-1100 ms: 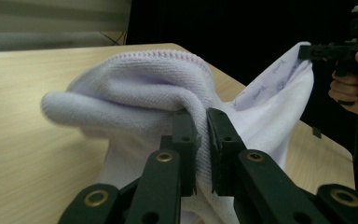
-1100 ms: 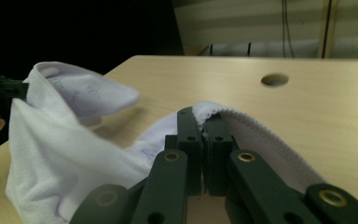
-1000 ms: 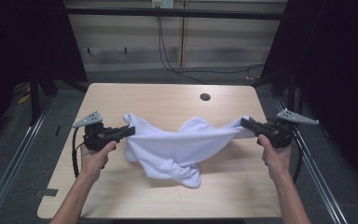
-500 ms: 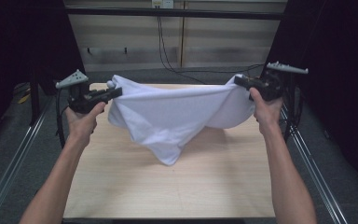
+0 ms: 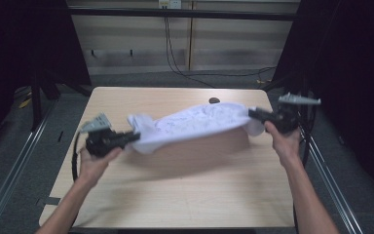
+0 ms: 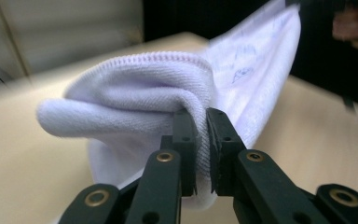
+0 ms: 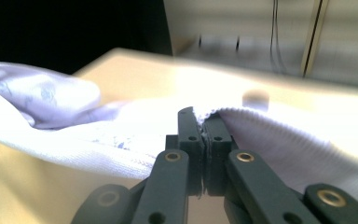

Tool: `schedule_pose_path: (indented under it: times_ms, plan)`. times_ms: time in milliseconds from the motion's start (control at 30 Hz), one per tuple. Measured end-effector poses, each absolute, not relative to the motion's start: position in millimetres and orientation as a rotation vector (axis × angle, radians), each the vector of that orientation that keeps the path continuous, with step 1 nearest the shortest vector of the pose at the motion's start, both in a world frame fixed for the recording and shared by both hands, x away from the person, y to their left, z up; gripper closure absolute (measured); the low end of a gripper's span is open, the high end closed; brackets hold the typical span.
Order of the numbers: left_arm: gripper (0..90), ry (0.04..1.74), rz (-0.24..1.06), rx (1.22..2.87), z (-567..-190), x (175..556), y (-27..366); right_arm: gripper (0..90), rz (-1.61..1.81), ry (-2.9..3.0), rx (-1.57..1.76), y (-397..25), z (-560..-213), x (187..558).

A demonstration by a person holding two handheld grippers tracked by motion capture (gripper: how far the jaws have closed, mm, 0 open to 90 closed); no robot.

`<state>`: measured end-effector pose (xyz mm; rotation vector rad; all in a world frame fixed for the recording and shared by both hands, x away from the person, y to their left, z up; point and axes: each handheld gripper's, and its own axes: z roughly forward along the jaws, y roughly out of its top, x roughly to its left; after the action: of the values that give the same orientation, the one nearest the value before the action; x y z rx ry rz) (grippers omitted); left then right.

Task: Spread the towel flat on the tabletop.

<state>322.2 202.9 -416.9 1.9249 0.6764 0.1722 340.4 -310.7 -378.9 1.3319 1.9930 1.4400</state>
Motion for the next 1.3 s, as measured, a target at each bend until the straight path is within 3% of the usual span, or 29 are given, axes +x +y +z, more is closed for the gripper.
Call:
schedule_pose_path:
  times_ms: [167,300,433,633,833,900,1100,1300]
  plan:
    - [82.0,0.609,-0.004,1.979,-445.4,293.0,180.4,88.6,1.307,2.046,1.421,-326.1,-426.4,318.2]
    - [74.1,0.571,-0.067,1.974,-445.5,285.0,168.3,87.7,1.213,2.028,1.467,-334.6,-444.8,314.8]
    - [62.3,0.590,-0.084,1.973,-446.9,280.9,176.8,68.6,1.208,2.051,1.477,-333.8,-447.5,297.2]
    - [56.7,0.719,-0.013,1.944,-458.5,288.5,204.8,63.9,1.214,2.083,1.407,-322.1,-448.8,249.7]
    - [46.0,0.709,-0.064,2.017,-473.7,307.9,181.6,61.6,1.230,2.089,1.370,-300.2,-440.6,232.9]
    - [47.7,0.713,-0.065,2.076,-480.7,310.6,171.7,60.2,1.228,2.063,1.388,-304.0,-436.7,233.0]
    - [88.2,0.685,-0.074,2.224,-496.5,295.9,162.0,57.3,1.224,2.036,1.416,-321.6,-442.1,224.6]
    - [90.0,0.632,-0.192,2.249,-496.1,271.6,152.0,57.4,1.292,2.159,1.289,-281.5,-440.5,211.1]
